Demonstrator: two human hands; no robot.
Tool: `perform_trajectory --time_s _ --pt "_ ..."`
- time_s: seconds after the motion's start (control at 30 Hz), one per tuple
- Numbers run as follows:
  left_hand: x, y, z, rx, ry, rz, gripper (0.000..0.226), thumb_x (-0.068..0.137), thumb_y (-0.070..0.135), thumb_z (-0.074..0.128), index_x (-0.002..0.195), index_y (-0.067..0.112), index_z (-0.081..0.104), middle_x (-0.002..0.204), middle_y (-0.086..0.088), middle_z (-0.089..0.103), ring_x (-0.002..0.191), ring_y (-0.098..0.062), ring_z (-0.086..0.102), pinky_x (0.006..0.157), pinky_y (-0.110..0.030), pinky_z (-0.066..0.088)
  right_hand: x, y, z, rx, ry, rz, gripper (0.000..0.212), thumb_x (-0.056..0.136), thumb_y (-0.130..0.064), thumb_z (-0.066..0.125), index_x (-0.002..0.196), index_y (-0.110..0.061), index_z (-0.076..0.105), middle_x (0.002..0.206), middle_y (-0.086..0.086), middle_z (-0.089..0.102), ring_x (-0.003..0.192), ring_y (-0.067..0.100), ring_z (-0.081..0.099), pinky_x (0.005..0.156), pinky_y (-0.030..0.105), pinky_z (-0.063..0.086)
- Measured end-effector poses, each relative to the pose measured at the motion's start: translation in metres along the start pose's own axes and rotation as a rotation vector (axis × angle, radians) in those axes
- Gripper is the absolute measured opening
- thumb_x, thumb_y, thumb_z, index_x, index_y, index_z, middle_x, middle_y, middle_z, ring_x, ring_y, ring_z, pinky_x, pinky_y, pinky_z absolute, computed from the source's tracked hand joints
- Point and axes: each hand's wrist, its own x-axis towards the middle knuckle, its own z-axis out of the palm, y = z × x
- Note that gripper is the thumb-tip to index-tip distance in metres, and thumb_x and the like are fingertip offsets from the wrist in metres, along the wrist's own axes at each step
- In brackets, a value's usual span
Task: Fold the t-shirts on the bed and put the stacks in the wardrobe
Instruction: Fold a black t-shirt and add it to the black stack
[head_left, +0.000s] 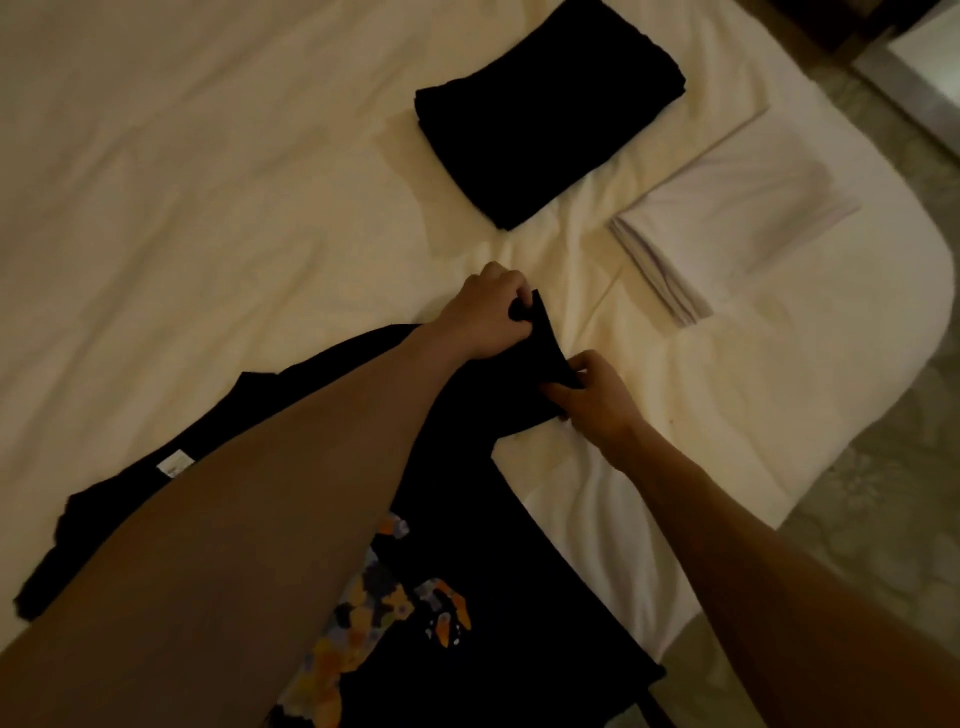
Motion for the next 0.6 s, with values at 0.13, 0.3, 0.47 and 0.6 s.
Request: perform_trajectory --time_s 0.13,0.3,0.47,0.6 --pt "-0.003 0.002 -0.003 -0.002 -0.041 -0.081 0.046 0.087 0.025 0.067 0.130 0.017 0.053 0.126 -0.002 0.056 0.108 -0.019 0.057 0.091 -0.036 0.051 -0.009 0.000 0.004 0.159 0.049 0.009 0.019 0.092 -0.016 0.066 0.108 -0.009 0.059 0.089 0.006 0.067 0.066 0.011 0.060 0.053 0.019 0.042" --pt "-0.019 0.024 -0.006 -0.166 0.062 -0.017 0.018 0.084 0.011 0.061 0.100 0.018 0.062 0.101 0.002 0.065 0.092 -0.015 0.062 0.078 -0.029 0.054 -0.026 -0.002 0.011 0.511 0.048 0.216 0.017 0.092 -0.009 0.064 0.102 0.005 0.064 0.074 0.006 0.059 0.057 0.012 0.050 0.050 0.023 0.038" --pt "-0.057 0.021 -0.033 -0.252 0.217 0.004 0.015 0.084 0.008 0.061 0.094 0.018 0.058 0.090 0.009 0.060 0.079 -0.002 0.055 0.061 -0.005 0.040 -0.053 -0.016 0.020 0.284 0.213 -0.062 0.009 0.092 -0.016 0.064 0.094 -0.009 0.059 0.087 0.005 0.063 0.072 0.013 0.058 0.060 0.022 0.044" --pt "-0.114 -0.012 -0.042 -0.238 0.441 0.058 0.020 0.079 0.001 0.063 0.087 0.017 0.055 0.103 -0.003 0.058 0.097 -0.018 0.057 0.085 -0.033 0.049 -0.084 -0.016 0.048 -0.166 0.354 -0.415 0.008 0.092 -0.018 0.063 0.092 -0.013 0.056 0.091 -0.002 0.059 0.074 0.010 0.056 0.063 0.022 0.043"
